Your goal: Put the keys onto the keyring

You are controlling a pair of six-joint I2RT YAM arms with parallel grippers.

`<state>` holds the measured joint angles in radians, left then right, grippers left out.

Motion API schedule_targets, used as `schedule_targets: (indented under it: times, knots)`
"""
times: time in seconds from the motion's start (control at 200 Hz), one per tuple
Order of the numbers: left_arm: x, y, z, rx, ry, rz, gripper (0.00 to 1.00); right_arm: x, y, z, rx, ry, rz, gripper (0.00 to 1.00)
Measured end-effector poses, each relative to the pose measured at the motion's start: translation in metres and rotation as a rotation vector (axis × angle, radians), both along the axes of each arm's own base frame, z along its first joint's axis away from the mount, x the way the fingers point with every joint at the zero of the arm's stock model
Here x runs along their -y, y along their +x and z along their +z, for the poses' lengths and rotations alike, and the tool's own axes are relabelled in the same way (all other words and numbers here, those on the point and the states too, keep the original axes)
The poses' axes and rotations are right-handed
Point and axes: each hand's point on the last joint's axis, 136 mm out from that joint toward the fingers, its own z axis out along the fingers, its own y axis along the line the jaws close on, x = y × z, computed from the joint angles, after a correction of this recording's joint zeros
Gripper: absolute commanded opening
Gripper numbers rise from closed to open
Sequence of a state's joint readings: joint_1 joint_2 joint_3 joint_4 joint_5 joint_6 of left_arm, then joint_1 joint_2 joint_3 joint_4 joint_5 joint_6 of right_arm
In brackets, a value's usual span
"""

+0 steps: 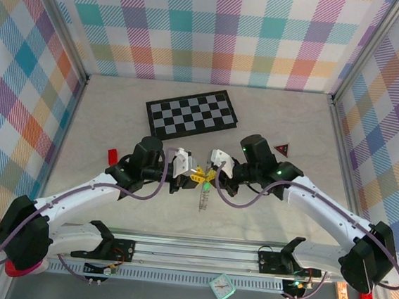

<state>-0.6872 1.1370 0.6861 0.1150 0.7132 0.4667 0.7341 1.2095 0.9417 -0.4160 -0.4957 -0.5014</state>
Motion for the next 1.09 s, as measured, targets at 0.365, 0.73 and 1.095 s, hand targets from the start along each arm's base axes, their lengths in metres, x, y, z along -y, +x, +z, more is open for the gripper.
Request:
schedule_targets:
  times: [0.365,0.73,1.095]
  knots:
    - [-0.003,-0.003,-0.011,-0.012,0.068,-0.023,0.16,-0.004,-0.006,-0.010,0.032,-0.103,0.060,0.00]
    - [-0.004,-0.005,-0.014,-0.012,0.080,-0.030,0.07,-0.003,-0.007,-0.010,0.027,-0.105,0.061,0.00]
    - [-0.004,-0.005,-0.014,-0.009,0.082,-0.033,0.00,-0.002,-0.006,-0.008,0.037,-0.097,0.050,0.07]
